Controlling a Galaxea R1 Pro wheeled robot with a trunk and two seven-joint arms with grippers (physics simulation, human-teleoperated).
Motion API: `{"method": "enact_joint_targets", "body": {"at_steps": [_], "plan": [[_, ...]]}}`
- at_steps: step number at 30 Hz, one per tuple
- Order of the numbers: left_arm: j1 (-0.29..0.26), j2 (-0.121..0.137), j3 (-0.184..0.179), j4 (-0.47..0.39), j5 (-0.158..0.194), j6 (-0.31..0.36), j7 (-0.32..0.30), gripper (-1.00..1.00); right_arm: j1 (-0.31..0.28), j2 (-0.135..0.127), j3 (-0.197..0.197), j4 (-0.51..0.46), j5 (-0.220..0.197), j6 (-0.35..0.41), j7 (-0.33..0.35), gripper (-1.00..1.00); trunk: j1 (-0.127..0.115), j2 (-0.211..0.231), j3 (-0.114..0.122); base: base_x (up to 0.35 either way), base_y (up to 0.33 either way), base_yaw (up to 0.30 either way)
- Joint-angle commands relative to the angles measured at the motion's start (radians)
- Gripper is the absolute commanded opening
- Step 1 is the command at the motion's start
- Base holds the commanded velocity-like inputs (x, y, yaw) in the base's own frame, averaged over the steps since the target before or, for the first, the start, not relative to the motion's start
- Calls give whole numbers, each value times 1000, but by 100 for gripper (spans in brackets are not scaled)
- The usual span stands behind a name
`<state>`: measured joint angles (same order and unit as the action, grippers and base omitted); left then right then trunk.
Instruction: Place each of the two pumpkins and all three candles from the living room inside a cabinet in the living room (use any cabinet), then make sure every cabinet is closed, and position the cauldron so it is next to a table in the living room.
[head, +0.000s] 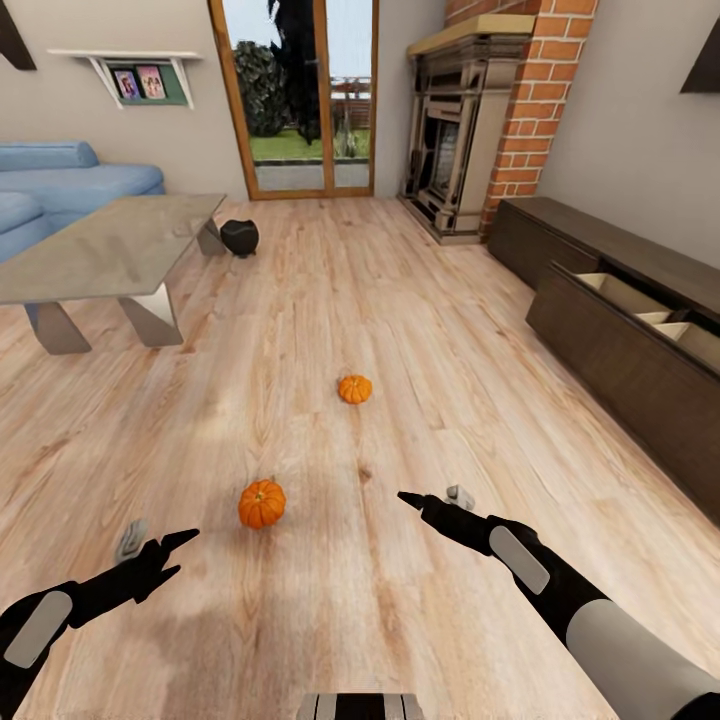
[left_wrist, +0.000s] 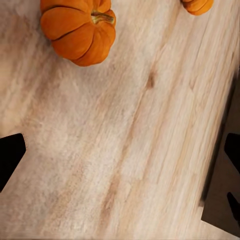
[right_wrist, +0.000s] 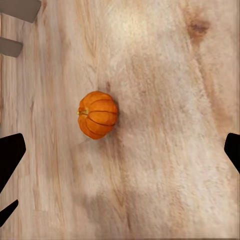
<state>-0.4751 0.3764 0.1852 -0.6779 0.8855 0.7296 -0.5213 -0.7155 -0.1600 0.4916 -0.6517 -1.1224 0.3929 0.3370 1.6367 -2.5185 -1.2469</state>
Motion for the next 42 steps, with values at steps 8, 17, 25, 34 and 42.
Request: {"method": "enact_joint_targets", "body": {"at_steps": [8,17,25,34,42], "plan": [[0,0,2,0,2,7,-2,100,-1,-1,4,0,-6,1,1,100,1,-1,-9,0,0,-179],[0,1,2,0,2,7,-3,100,-1,-1,4,0,-5,1,1,100,1,-1,-8,9,0,-47],[0,0,2,0,1,6,-2,100,-1,-1,4,0,-5,1,1,100,1,-1,-8,176,0,-2],[-1,-1,2,0,-7,5,1,100,-1,-1,4,0,-5,1,1,100,1,-1,-8,176,0,0],[0,-1,2,0,-8,5,1,100,-1,-1,4,0,-5,1,1,100,1,-1,-8,211,69,0]]}}
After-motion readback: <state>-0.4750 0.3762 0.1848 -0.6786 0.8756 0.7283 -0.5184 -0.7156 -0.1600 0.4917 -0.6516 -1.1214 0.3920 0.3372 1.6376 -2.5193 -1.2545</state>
